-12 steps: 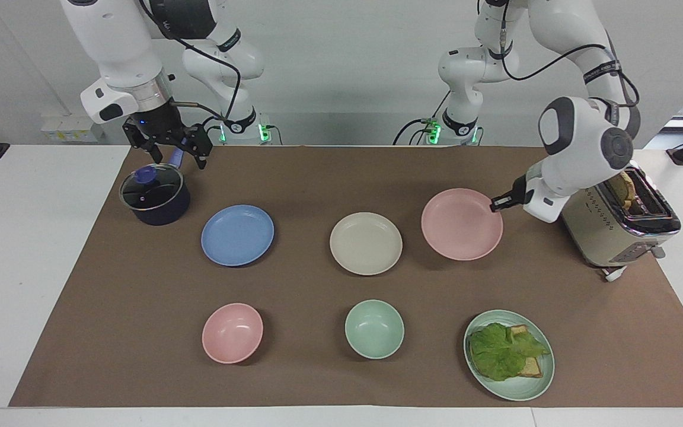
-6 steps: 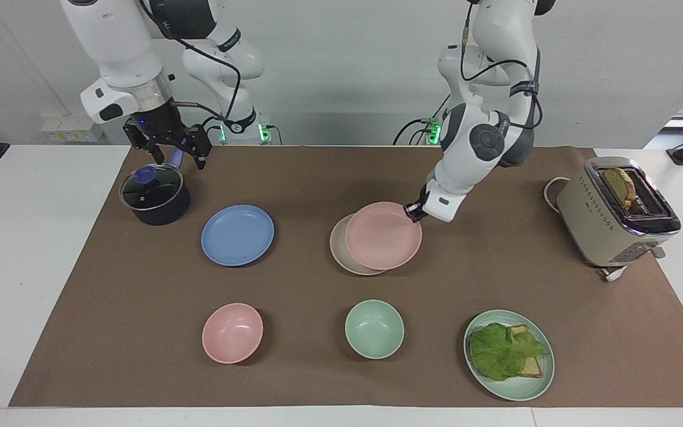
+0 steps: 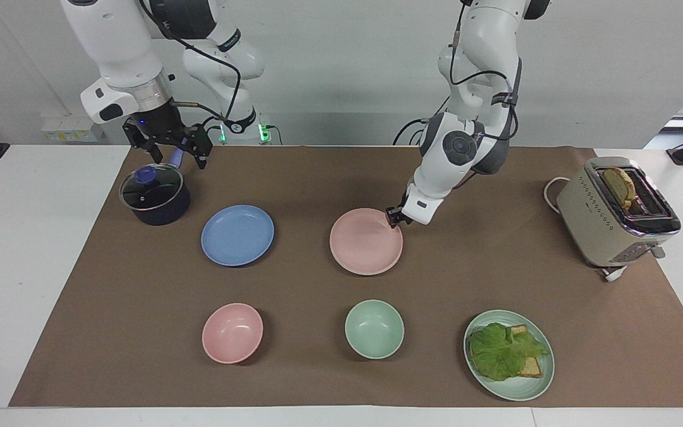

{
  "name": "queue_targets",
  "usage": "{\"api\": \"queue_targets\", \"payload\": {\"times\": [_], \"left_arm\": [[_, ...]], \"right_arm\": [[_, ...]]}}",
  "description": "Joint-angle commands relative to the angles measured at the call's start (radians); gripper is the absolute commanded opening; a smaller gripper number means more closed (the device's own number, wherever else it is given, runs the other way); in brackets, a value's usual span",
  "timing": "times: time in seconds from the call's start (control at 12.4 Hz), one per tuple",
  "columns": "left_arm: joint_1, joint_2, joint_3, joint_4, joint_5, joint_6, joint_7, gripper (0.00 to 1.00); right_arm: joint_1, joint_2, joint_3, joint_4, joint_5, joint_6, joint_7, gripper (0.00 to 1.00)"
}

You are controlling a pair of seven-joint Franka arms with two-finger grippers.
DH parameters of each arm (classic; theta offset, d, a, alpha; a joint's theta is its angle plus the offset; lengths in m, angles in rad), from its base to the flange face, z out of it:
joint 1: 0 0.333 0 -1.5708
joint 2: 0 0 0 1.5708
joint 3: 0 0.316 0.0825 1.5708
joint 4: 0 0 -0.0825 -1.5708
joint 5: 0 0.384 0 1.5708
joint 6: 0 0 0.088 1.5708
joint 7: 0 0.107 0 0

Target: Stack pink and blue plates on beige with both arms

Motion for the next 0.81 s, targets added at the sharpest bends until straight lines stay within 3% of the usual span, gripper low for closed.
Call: {"api": "queue_targets", "payload": {"times": [0.0, 0.16, 0.4, 0.64, 0.72], "left_arm": [[0.115, -0.032, 0.005, -0.001, 0.025, -0.044, 0.069, 1.00], [0.227, -0.035, 0.005, 0.027, 0.106, -0.090, 0.190, 1.00], [0.349, -0.107, 0.006, 0.042, 0.172, -0.121, 0.397, 1.00], [0.380, -0.139, 0.006, 0.217, 0.275, -0.322, 0.485, 1.00], [0.381, -0.139, 0.008, 0.292, 0.277, -0.390, 0.531, 1.00]], "right_arm": [[-0.019, -0.020, 0.005, -0.058, 0.019, 0.078, -0.037, 1.00], [-0.028, -0.055, -0.004, -0.184, 0.020, 0.164, -0.112, 1.00], [-0.083, -0.077, -0.004, -0.374, 0.107, 0.364, -0.194, 1.00], [-0.113, -0.049, -0.004, -0.545, 0.190, 0.584, -0.276, 1.00], [-0.114, -0.029, -0.006, -0.585, 0.209, 0.644, -0.297, 0.95]]}}
